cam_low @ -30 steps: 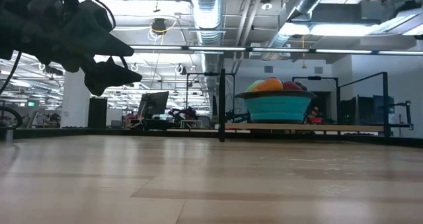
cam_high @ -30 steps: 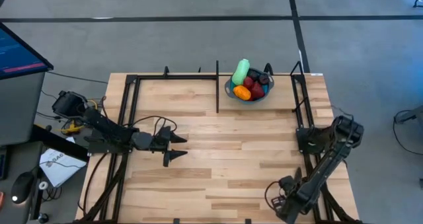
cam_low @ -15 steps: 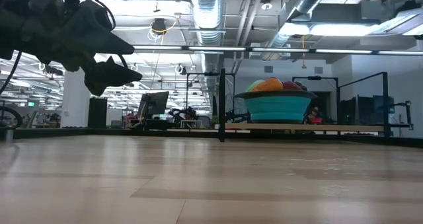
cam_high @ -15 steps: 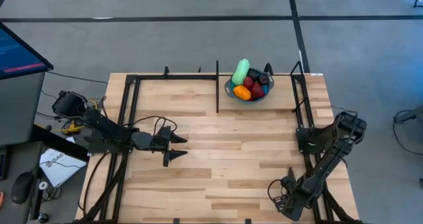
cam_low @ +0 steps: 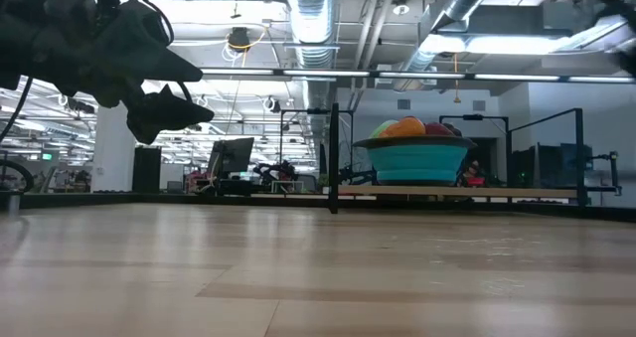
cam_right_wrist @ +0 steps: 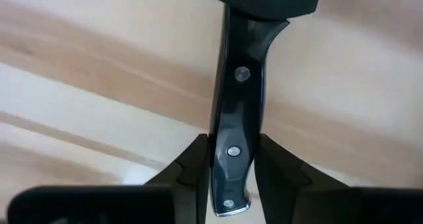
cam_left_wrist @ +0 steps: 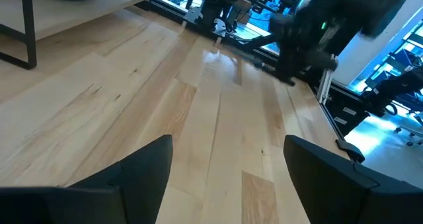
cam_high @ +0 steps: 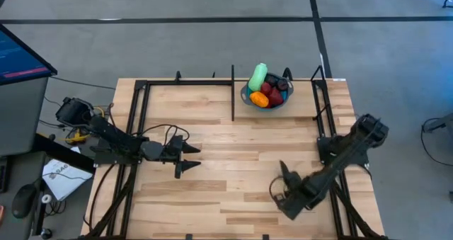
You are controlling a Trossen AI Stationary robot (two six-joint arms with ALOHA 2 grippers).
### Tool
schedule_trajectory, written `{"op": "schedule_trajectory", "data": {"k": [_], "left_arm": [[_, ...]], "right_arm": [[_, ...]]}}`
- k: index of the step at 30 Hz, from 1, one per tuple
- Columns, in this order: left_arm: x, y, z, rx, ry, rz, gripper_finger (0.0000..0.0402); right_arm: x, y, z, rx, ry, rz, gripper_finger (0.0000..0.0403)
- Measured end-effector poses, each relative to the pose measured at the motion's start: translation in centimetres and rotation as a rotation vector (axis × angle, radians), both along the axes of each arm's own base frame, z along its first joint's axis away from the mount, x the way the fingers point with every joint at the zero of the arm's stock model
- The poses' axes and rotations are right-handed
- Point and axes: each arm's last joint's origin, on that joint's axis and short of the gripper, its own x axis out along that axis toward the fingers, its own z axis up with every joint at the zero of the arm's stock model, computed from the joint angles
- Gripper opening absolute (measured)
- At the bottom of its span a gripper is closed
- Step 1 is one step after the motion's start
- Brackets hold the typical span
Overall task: Pick & Place Fruit
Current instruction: Put the black knife on the shelf
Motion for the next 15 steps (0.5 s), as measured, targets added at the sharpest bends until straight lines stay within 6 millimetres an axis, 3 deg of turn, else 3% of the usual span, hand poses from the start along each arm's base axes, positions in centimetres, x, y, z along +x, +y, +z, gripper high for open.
{"op": "schedule_trajectory", "data": {"k": [5,10,15], "left_arm": [[0.0,0.0,0.0,0.001,0.0,-0.001,0.0285],[0.0,0.0,0.0,0.003,0.0,-0.001,0.0285],[0.0,0.0,0.0,0.003,0.0,-0.002,0.0285]], "right_arm": [[1.4,-5.2,4.4,-0.034,-0.042,-0.012,0.0089],[0.7,-13.2,8.0,-0.1,0.021,-0.05,0.0102],[-0.6,-21.3,9.9,-0.088,0.049,-0.125,0.0096]]}}
